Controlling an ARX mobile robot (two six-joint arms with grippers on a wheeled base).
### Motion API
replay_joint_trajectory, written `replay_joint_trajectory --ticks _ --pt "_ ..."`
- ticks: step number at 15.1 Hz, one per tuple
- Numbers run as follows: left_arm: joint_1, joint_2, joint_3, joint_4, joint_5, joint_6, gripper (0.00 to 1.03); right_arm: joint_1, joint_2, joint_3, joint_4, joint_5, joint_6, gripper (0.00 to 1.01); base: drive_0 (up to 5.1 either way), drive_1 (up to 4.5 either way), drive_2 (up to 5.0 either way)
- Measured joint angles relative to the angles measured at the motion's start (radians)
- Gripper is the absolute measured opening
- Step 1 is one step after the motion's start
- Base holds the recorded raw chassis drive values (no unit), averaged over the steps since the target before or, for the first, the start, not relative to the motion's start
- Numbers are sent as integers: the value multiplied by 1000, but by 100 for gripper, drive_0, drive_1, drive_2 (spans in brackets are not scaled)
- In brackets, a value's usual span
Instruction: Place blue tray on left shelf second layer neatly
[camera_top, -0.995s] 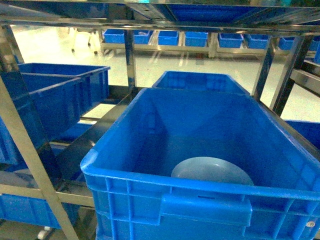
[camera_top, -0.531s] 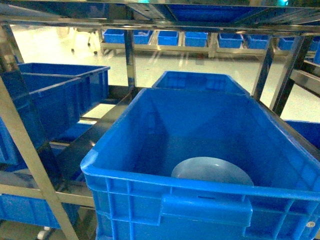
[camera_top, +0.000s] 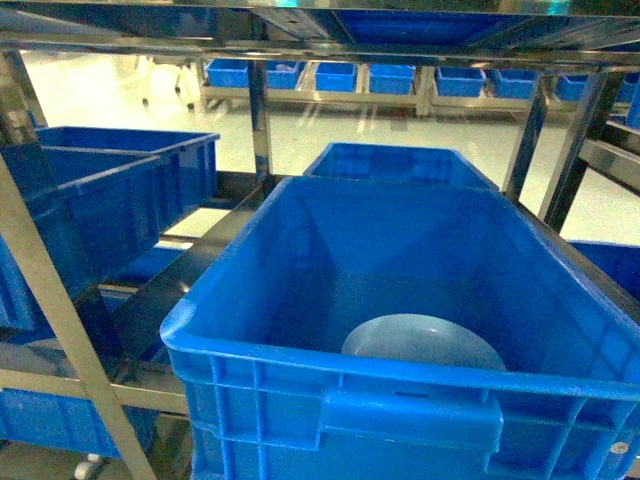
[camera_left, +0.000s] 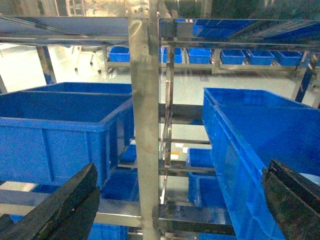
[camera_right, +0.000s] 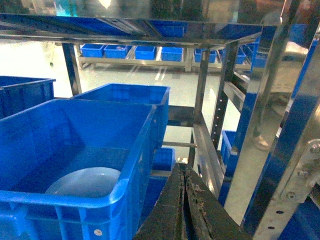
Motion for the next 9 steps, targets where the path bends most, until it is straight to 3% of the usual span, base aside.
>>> replay_joint_trajectory --ticks 1,3,9 --pt "0 0 0 0 2 0 98 0 -1 0 11 -2 0 2 0 0 0" --pt "0 0 0 0 1 0 98 0 -1 0 8 -2 0 21 0 0 0" --pt "0 0 0 -1 2 0 98 0 -1 0 7 -2 0 92 0 0 0"
